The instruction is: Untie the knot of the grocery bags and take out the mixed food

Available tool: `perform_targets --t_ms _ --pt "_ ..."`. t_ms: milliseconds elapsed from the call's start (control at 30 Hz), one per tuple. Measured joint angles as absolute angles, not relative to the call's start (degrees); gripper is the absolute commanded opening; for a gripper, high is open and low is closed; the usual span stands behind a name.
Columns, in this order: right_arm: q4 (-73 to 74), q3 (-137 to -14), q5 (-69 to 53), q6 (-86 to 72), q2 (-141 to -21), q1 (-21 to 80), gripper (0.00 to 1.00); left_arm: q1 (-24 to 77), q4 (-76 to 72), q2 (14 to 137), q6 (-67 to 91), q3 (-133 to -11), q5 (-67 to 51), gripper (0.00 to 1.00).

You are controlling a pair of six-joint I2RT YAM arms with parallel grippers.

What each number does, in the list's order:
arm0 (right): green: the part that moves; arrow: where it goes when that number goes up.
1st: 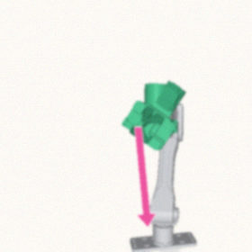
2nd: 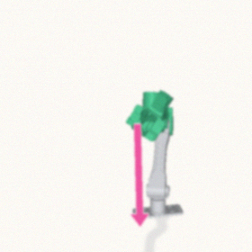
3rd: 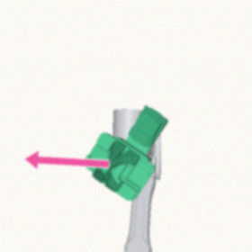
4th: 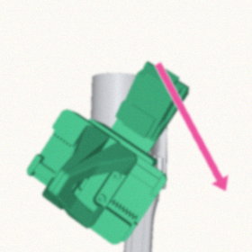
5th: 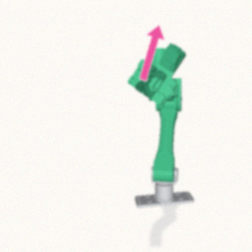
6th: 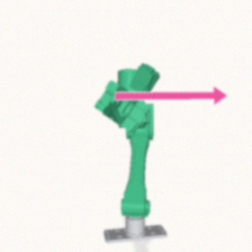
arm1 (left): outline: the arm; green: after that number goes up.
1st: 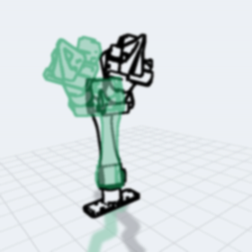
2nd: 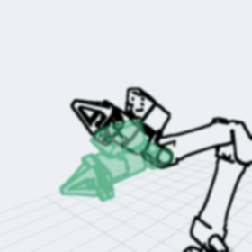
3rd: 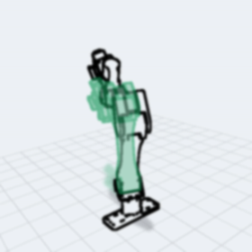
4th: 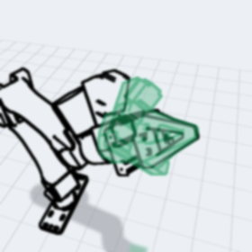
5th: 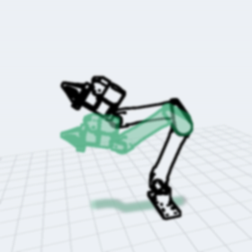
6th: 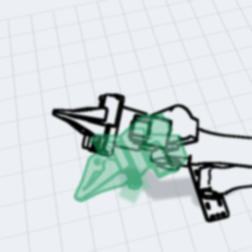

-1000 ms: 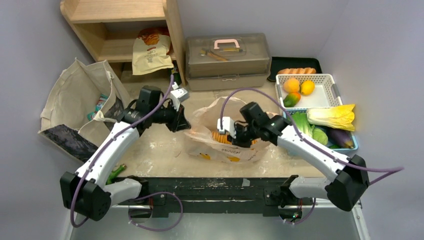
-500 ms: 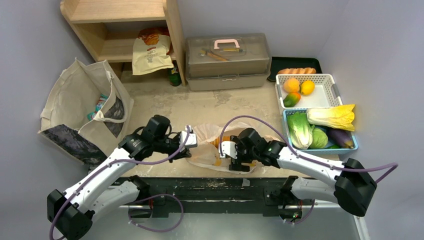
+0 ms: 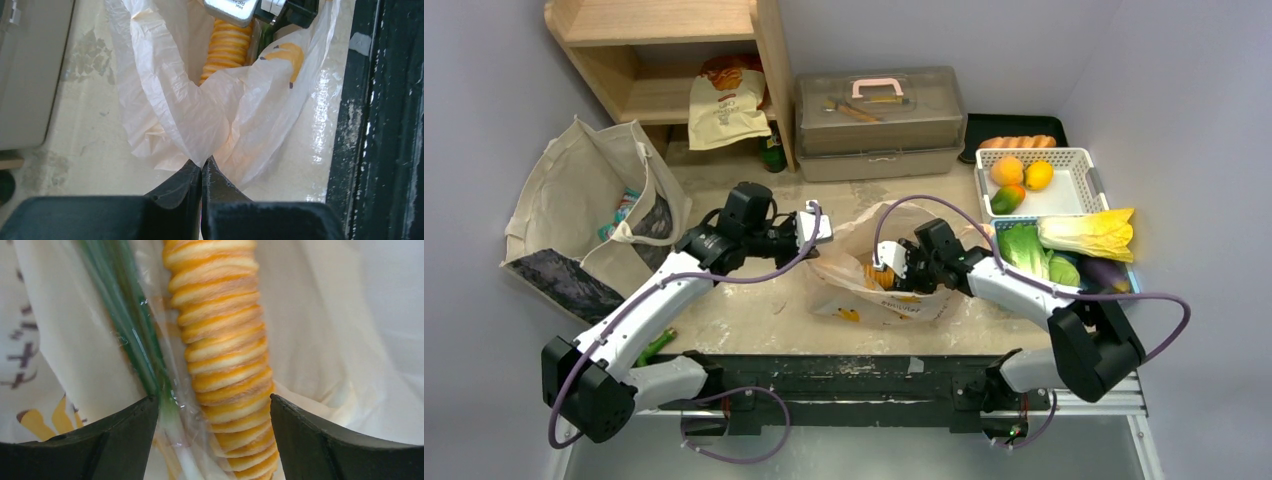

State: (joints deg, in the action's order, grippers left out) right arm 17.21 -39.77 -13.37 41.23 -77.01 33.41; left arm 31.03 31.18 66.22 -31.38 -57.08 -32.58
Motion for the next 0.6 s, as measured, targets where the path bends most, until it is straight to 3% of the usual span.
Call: perform_targets --t_ms 200,367,467,600 --pt "20.4 -41.58 -16.47 44.36 -81.87 32.45 0.71 30.85 32.69 62.41 -38.46 -52.73 -32.58 0.0" --pt "21.15 -44.49 -15.86 46.26 -86.0 32.34 0.24 32.38 34.79 60.05 -40.6 -49.41 -31.75 0.0" --pt "23.4 -47.0 -16.21 46.09 -86.56 32.29 0.03 32.8 35.2 60.23 -40.49 -49.12 -30.72 0.0" --pt "26.72 -49.41 -17.26 45.28 -82.81 33.52 0.0 32.82 35.31 62.33 -36.71 -49.19 -29.39 0.0"
